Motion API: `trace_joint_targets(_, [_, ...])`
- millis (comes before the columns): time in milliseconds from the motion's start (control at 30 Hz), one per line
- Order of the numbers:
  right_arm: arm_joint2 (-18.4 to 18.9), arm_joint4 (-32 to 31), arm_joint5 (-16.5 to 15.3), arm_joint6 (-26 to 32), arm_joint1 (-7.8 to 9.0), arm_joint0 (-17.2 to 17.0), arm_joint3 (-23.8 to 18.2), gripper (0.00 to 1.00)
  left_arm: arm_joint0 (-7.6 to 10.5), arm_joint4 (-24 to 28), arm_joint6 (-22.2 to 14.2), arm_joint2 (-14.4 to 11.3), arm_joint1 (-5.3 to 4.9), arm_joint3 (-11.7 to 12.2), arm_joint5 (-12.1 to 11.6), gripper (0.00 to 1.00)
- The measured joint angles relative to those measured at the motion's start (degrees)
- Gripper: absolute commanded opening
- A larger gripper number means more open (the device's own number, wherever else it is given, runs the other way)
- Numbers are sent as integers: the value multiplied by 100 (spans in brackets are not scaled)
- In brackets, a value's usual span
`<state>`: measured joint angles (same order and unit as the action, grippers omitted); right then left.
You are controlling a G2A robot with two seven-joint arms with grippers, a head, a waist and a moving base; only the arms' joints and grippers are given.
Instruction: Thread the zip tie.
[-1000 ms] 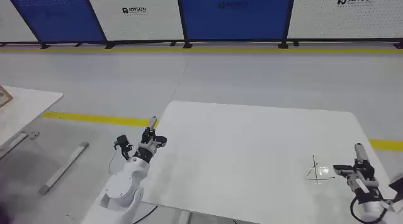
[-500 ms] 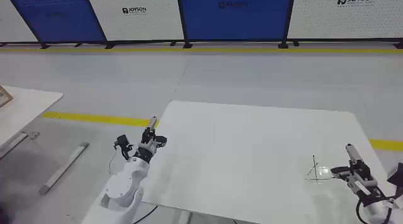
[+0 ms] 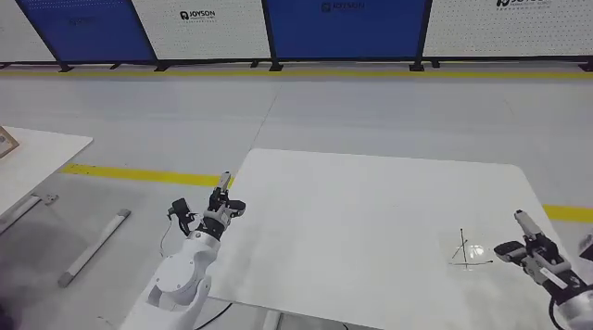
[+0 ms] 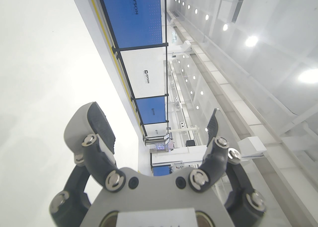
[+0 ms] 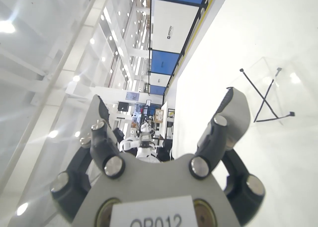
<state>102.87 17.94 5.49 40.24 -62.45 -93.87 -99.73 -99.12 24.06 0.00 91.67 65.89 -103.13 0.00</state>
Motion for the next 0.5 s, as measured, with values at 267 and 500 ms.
trace_joint_targets(267, [-323, -1034, 437, 2019, 220, 1052, 631, 100, 0, 0, 0, 0, 0, 0, 0, 100])
trace_joint_targets(500, [-345, -947, 446, 1908, 220, 1170, 710, 100, 0, 0, 0, 0, 0, 0, 0, 100])
